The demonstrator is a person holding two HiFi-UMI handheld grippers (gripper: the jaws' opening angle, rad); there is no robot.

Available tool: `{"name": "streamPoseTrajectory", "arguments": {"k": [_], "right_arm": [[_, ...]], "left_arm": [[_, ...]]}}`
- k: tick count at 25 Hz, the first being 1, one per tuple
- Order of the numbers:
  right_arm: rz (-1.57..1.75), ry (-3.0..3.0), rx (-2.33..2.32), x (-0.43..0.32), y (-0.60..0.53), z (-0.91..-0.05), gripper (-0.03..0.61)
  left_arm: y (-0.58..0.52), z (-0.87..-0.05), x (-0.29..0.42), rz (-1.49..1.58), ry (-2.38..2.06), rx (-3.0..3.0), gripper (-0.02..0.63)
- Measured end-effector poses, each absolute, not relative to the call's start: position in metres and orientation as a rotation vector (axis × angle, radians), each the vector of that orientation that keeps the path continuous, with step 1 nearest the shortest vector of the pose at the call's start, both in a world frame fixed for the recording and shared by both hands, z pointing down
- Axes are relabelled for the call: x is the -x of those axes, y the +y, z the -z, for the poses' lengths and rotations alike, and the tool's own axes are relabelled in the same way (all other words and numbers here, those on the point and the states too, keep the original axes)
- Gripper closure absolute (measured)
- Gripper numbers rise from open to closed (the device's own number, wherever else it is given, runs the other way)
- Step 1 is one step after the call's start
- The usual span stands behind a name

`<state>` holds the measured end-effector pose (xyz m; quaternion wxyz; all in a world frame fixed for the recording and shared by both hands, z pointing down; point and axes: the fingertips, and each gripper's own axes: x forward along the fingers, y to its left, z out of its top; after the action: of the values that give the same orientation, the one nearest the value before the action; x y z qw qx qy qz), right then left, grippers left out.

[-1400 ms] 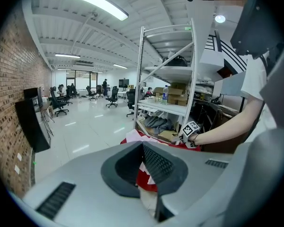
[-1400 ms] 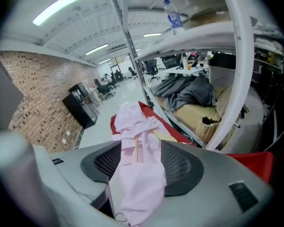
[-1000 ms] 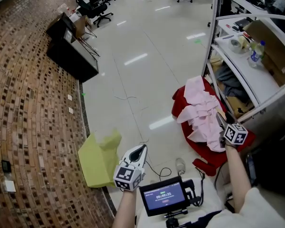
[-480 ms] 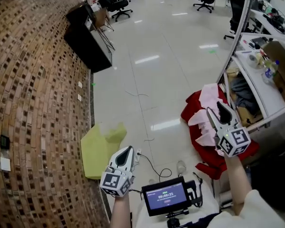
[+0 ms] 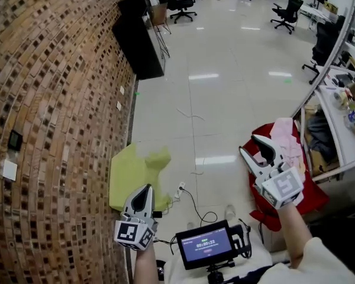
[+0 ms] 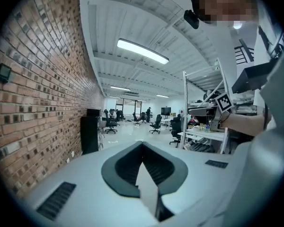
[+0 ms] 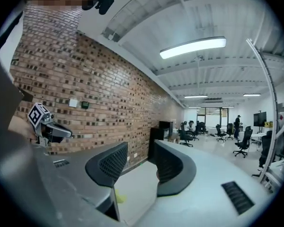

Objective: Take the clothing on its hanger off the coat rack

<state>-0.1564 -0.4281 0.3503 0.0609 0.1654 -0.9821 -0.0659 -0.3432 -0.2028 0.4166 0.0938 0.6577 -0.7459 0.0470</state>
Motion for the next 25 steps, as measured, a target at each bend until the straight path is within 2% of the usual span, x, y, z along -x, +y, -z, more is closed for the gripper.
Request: {"name": "streamPoseTrajectory", "arguments": {"k": [2, 10, 18, 25], "right_arm": [[0.208, -2.965, -0.454, 0.186, -0.396, -0.353, 0.417], [0.197, -2.958, -0.281, 0.283, -0.279, -0.376, 0.419], [0.048, -2.932, -0.24, 0.327, -0.184, -0.425, 0.426], [0.022, -2.87, -0.15, 0.334, -0.139, -0.457, 0.426]], "left_arm": [[-0.171, -0.415, 0.368, -0.126, -2.247, -1.919, 0.607], [-0.038, -0.435, 0.456, -0.09, -2.351, -1.755, 0.607], [0.05, -0.473, 0.493, -0.07, -2.34, -1.706, 0.607], [0.089, -0.485, 0.49, -0.046, -2.335, -1.682, 0.607]]}}
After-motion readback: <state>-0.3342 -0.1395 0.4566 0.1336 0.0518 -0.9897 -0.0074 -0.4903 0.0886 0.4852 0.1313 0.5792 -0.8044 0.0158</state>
